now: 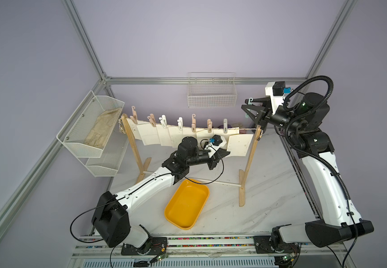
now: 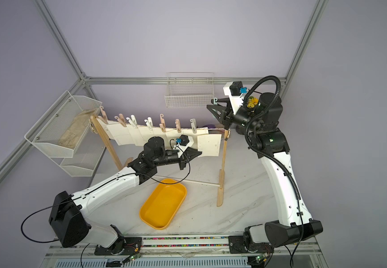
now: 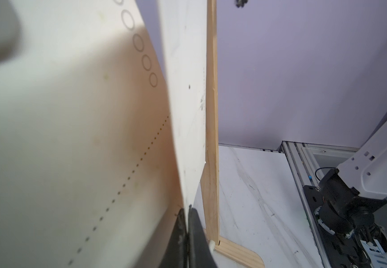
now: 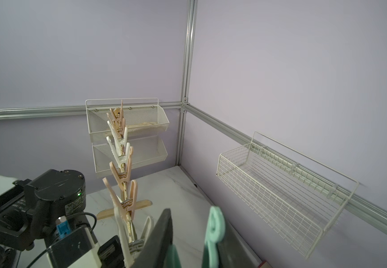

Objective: Remove the postcards from the strings
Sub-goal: Remove the clamp from the clothesline, then place the clamp in the storage box.

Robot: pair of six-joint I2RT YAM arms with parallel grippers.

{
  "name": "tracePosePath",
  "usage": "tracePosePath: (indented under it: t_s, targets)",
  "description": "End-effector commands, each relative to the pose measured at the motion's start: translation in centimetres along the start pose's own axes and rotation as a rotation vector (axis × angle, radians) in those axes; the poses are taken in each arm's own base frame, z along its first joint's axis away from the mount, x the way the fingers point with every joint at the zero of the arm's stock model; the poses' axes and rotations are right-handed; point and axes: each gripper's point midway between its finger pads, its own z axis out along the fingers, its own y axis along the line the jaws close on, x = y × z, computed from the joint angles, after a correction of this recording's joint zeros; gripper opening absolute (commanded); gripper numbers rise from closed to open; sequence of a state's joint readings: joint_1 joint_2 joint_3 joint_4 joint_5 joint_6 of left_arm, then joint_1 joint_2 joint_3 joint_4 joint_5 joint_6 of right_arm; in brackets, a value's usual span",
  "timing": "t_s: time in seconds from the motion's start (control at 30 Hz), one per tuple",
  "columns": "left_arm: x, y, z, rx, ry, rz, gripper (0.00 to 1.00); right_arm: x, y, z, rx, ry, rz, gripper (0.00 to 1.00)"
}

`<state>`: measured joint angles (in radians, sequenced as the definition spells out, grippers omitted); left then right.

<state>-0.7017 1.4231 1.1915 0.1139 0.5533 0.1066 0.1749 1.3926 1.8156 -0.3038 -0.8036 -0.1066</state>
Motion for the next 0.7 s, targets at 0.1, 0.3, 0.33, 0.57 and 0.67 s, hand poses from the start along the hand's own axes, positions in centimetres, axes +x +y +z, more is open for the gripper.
tracePosePath:
  t_s: [0.1,0.3,0.33,0.57,0.67]
  targets:
    - [-1.9,-2.2,-6.0,-0.082,-0.013,0.116,0.05,-3.0,3.1,-1.3,-0.081,-0.094,-0.006,0.34]
    - [-2.8,-1.8,-11.9,-0.301,-0.074,0.141,0.01,-1.6,6.5,-1.1,-0.139,-0.093,0.031,0.36]
    - [-2.8,-1.5,-12.8,-0.353,-0.084,0.146,0.01,-1.3,7.2,-1.0,-0.155,-0.091,0.038,0.37]
    - [-4.3,1.2,-20.1,-0.721,-0.172,0.199,0.02,3.0,12.9,1.4,-0.301,-0.020,0.141,0.40]
    - [-4.4,1.8,-21.8,-0.807,-0.163,0.212,0.02,6.7,15.5,3.2,-0.344,0.066,0.186,0.39]
